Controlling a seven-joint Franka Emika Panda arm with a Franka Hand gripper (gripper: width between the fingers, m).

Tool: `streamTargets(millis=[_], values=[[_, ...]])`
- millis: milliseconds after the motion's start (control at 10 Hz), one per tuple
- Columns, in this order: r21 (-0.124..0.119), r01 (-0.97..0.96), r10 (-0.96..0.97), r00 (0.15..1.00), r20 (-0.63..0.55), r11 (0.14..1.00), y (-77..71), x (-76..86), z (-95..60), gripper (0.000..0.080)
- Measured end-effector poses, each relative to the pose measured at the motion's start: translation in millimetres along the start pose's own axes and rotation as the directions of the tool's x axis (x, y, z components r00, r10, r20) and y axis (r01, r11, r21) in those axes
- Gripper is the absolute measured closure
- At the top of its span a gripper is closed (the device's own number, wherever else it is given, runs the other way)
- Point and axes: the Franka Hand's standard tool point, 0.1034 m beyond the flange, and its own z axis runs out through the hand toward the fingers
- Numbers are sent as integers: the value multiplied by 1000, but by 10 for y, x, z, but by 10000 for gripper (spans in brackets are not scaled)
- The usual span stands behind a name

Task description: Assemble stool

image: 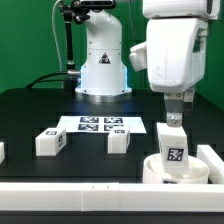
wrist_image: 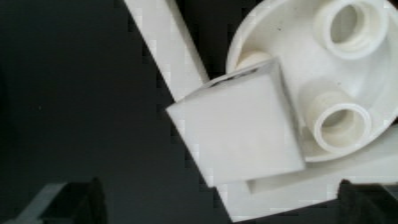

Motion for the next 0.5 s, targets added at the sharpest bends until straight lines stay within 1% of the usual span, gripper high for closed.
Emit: streamTargets(millis=[100,200,500], values=[[-6,61,-61,998,0,998,5,-4,11,151],[-19,117,-117,993,-3,993,-10,-2,72,151],[-4,188,-188,982,21,982,-107,84,223,151]])
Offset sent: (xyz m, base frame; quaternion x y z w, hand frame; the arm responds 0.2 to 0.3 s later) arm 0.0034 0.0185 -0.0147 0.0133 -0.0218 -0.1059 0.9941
